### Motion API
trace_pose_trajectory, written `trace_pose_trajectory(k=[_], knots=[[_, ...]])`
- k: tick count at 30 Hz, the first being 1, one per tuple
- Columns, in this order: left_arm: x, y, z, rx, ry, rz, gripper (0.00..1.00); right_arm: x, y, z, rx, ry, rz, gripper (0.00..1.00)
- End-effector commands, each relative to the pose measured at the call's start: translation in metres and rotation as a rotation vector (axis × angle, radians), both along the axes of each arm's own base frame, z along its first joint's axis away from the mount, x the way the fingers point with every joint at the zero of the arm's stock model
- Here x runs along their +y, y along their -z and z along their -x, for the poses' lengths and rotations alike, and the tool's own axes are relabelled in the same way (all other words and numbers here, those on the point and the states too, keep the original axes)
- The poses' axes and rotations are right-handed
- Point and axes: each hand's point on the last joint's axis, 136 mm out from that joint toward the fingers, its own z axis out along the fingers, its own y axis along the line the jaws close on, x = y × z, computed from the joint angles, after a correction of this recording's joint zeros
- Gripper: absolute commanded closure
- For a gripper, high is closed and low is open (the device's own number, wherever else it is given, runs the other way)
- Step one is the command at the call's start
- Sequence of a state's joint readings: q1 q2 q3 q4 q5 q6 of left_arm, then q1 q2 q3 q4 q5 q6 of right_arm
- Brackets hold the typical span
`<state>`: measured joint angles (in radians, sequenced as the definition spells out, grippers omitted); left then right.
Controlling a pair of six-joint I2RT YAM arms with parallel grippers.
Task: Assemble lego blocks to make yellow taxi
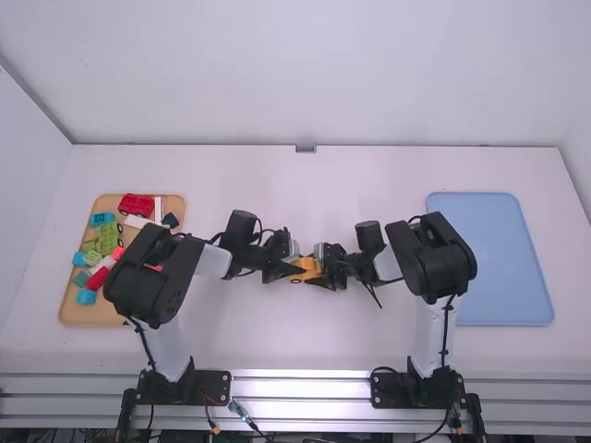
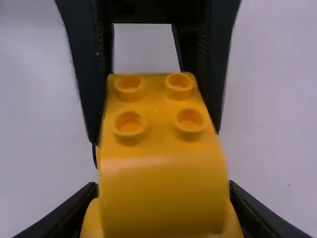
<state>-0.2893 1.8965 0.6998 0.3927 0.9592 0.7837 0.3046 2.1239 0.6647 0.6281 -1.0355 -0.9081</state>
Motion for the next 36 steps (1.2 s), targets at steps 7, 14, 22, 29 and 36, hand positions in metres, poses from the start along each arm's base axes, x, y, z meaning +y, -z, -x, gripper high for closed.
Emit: trace_pose_trajectory(k=[7, 14, 22, 29, 36], knots=[[0.019, 0.052, 0.018, 0.113, -0.032, -0.143, 0.98, -0.001, 0.003, 0.004, 0.024, -0.002, -0.002, 0.49], [0.024, 0.060, 0.033, 0.118, -0.043, -0.139, 0.98, -0.002, 0.004, 0.003, 0.023, 0.002, 0.003, 0.49], [0.014, 0.069, 0.047, 0.110, -0.024, -0.178, 0.98, -0.001, 0.003, 0.003, 0.020, 0.001, -0.002, 0.49], [0.008, 0.074, 0.041, 0.114, -0.042, -0.252, 0.98, -0.001, 0.003, 0.003, 0.025, 0.000, -0.001, 0.49], [0.011, 0.078, 0.048, 0.124, 0.012, -0.292, 0.98, -0.001, 0.003, 0.003, 0.024, 0.001, -0.001, 0.49]])
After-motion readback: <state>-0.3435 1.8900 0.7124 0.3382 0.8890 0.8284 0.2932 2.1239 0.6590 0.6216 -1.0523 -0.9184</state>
